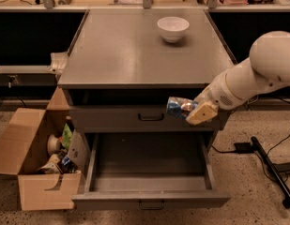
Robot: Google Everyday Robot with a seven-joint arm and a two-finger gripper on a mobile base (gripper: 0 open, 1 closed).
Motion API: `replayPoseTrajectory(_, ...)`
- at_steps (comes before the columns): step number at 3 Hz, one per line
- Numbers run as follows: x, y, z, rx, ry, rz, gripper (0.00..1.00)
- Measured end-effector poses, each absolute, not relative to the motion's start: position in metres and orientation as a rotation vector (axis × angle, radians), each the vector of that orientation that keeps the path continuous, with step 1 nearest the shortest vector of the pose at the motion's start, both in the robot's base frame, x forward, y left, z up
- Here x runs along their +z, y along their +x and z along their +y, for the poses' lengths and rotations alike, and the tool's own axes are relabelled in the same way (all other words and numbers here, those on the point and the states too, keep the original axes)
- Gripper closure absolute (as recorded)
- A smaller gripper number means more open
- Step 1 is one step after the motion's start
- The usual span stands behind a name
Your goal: Place redbull can into middle drawer
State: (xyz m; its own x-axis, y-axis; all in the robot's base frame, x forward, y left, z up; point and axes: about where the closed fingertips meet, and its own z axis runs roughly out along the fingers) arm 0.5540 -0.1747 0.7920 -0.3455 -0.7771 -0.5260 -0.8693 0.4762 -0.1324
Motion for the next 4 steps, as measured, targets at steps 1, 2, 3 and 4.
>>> replayPoseTrajectory(1, 0.73, 0.522, -0.189, 0.301, -1.295, 2.314, 1.0)
replayPoseTrajectory(2, 0.73, 0.522, -0.189, 0.301, -1.295, 2.314, 1.0)
replayPoseTrajectory(3, 0.657, 0.512, -0.186, 0.395, -1.246, 2.358, 1.0)
replayPoseTrajectory(4, 0.585, 0.506, -0.182, 0.492, -1.205, 2.393, 1.0)
